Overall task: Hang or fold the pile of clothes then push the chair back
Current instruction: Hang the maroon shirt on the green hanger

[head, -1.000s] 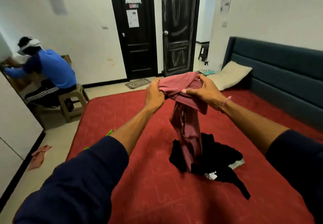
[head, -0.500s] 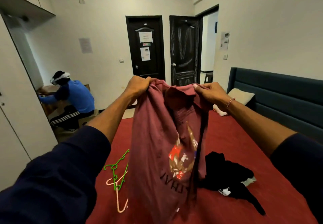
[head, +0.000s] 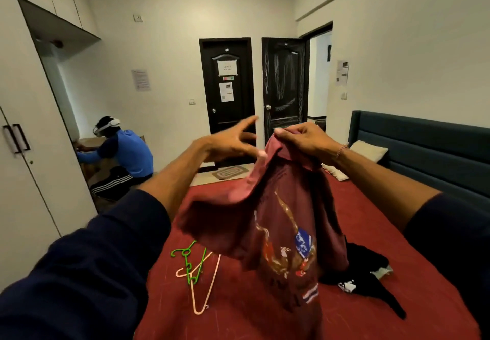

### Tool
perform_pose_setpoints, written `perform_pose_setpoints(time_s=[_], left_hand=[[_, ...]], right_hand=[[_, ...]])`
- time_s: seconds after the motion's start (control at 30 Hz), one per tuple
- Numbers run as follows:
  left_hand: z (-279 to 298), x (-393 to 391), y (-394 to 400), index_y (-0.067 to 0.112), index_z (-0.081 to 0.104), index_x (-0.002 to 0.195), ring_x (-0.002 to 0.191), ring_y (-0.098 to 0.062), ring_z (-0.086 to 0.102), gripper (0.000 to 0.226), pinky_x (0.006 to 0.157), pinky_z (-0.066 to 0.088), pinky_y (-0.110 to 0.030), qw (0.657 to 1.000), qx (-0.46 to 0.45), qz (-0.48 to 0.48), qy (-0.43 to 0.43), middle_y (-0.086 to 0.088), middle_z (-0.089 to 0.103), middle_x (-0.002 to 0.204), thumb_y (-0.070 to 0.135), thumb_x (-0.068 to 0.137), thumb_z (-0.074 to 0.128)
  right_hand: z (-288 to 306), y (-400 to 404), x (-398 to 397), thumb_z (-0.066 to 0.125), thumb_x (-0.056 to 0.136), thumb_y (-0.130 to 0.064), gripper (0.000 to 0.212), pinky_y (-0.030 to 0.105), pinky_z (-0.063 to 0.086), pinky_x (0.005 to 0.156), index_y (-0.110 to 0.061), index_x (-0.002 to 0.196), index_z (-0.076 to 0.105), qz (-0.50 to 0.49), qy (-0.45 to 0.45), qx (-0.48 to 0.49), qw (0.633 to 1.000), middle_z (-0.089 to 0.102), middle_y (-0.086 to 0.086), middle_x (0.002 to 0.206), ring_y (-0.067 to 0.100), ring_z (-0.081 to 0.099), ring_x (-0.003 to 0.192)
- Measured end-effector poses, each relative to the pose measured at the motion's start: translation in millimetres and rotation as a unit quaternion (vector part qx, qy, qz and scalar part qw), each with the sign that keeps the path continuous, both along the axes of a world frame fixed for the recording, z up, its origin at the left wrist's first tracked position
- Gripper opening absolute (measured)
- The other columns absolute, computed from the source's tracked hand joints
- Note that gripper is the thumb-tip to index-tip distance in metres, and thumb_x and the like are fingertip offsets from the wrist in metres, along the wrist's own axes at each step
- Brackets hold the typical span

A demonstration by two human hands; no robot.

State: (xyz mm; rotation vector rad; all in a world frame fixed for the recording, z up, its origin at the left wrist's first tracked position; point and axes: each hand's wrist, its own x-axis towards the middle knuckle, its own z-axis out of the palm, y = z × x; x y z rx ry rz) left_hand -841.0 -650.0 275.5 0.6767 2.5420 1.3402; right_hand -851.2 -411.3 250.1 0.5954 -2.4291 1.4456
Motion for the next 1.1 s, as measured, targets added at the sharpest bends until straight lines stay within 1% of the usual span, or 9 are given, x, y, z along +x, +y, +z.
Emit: perform_pose_setpoints(time_s=[0.07,0.17,0.33,0.43,0.6,0.73,0.87,0.97,1.1], left_hand=[[-16,7,30,0.024,0.018,0.158,0.128,-0.012,0.051,0.112,0.108,0.046,-0.032,0.997,-0.033,-0.055,0.039,0.006,0.048,0.138,0.017,0.071,0.089],[-28,-1,44,0.002,0.053,0.136,0.111,-0.02,0.063,0.049,0.106,0.048,-0.045,0.992,0.033,0.003,0.123,-0.016,0.067,0.121,0.013,0.091,0.068],[-5,9,32,0.02,0.064,0.116,0.061,-0.004,0.06,0.022,0.059,0.051,-0.018,0.97,0.158,0.102,0.153,-0.003,0.066,0.081,0.019,0.107,0.044],[11,5,22,0.026,0.063,0.096,0.074,-0.015,0.062,0.03,0.071,0.053,-0.026,0.955,0.193,0.168,0.149,-0.007,0.066,0.087,0.043,0.105,0.041],[13,0,-4,0.016,0.063,0.096,0.071,-0.014,0.056,0.055,0.064,0.045,-0.025,0.934,0.185,0.273,0.136,-0.002,0.061,0.078,0.057,0.103,0.028],[1,-13,-27,0.009,0.059,0.116,0.101,-0.024,0.061,0.04,0.084,0.048,-0.034,0.903,0.163,0.331,0.221,-0.002,0.062,0.1,0.042,0.105,0.039],[2,-4,-19,0.007,0.037,0.145,0.109,-0.007,0.055,0.057,0.103,0.042,-0.03,0.938,0.173,0.193,0.23,0.002,0.057,0.12,0.027,0.097,0.06],[3,3,3,0.014,0.037,0.145,0.11,-0.01,0.061,0.084,0.086,0.049,-0.017,0.982,0.074,0.087,0.153,-0.003,0.065,0.123,0.034,0.078,0.083],[-4,-6,18,-0.002,0.065,0.109,0.077,-0.014,0.062,0.028,0.066,0.052,-0.027,0.988,-0.062,0.034,0.14,-0.007,0.066,0.089,0.011,0.086,0.076]], right_hand=[[5,-20,6,0.069,0.092,-0.045,0.035,0.015,0.048,0.053,-0.013,0.089,0.08,-0.004,0.0,-0.013,1.0,0.071,-0.003,0.074,0.003,0.06,0.061],[14,-32,14,0.073,0.083,-0.06,0.043,0.02,0.046,0.048,-0.018,0.072,0.073,-0.001,-0.041,-0.046,0.998,0.066,-0.001,0.066,0.009,0.058,0.057],[-23,-1,19,0.087,0.076,-0.03,0.047,0.041,0.061,0.082,-0.019,0.114,0.064,0.124,-0.15,0.084,0.977,0.073,0.003,0.11,0.023,0.072,0.1],[-59,12,11,0.078,0.085,-0.034,0.024,0.048,0.052,0.095,-0.019,0.103,0.074,0.135,-0.196,0.207,0.949,0.074,0.006,0.101,0.024,0.067,0.096],[-45,22,8,0.052,0.105,-0.025,0.02,0.053,0.053,0.099,-0.025,0.112,0.07,0.137,-0.192,0.096,0.967,0.071,0.01,0.109,0.023,0.067,0.097],[-16,6,14,0.048,0.106,-0.018,0.02,0.028,0.054,0.078,-0.019,0.113,0.066,0.127,-0.085,0.044,0.987,0.069,0.003,0.098,0.01,0.064,0.085],[9,-24,4,0.062,0.099,-0.021,0.016,0.026,0.05,0.071,-0.01,0.091,0.071,0.029,0.05,0.057,0.997,0.069,0.003,0.084,0.008,0.061,0.078],[22,-38,-3,0.075,0.089,-0.025,0.013,0.027,0.05,0.07,-0.012,0.089,0.077,0.024,0.073,0.099,0.992,0.073,0.007,0.084,0.006,0.061,0.074],[23,-42,-6,0.083,0.08,-0.031,0.017,0.03,0.056,0.072,-0.019,0.088,0.073,0.003,0.088,0.112,0.99,0.073,0.0,0.083,0.011,0.068,0.078]])
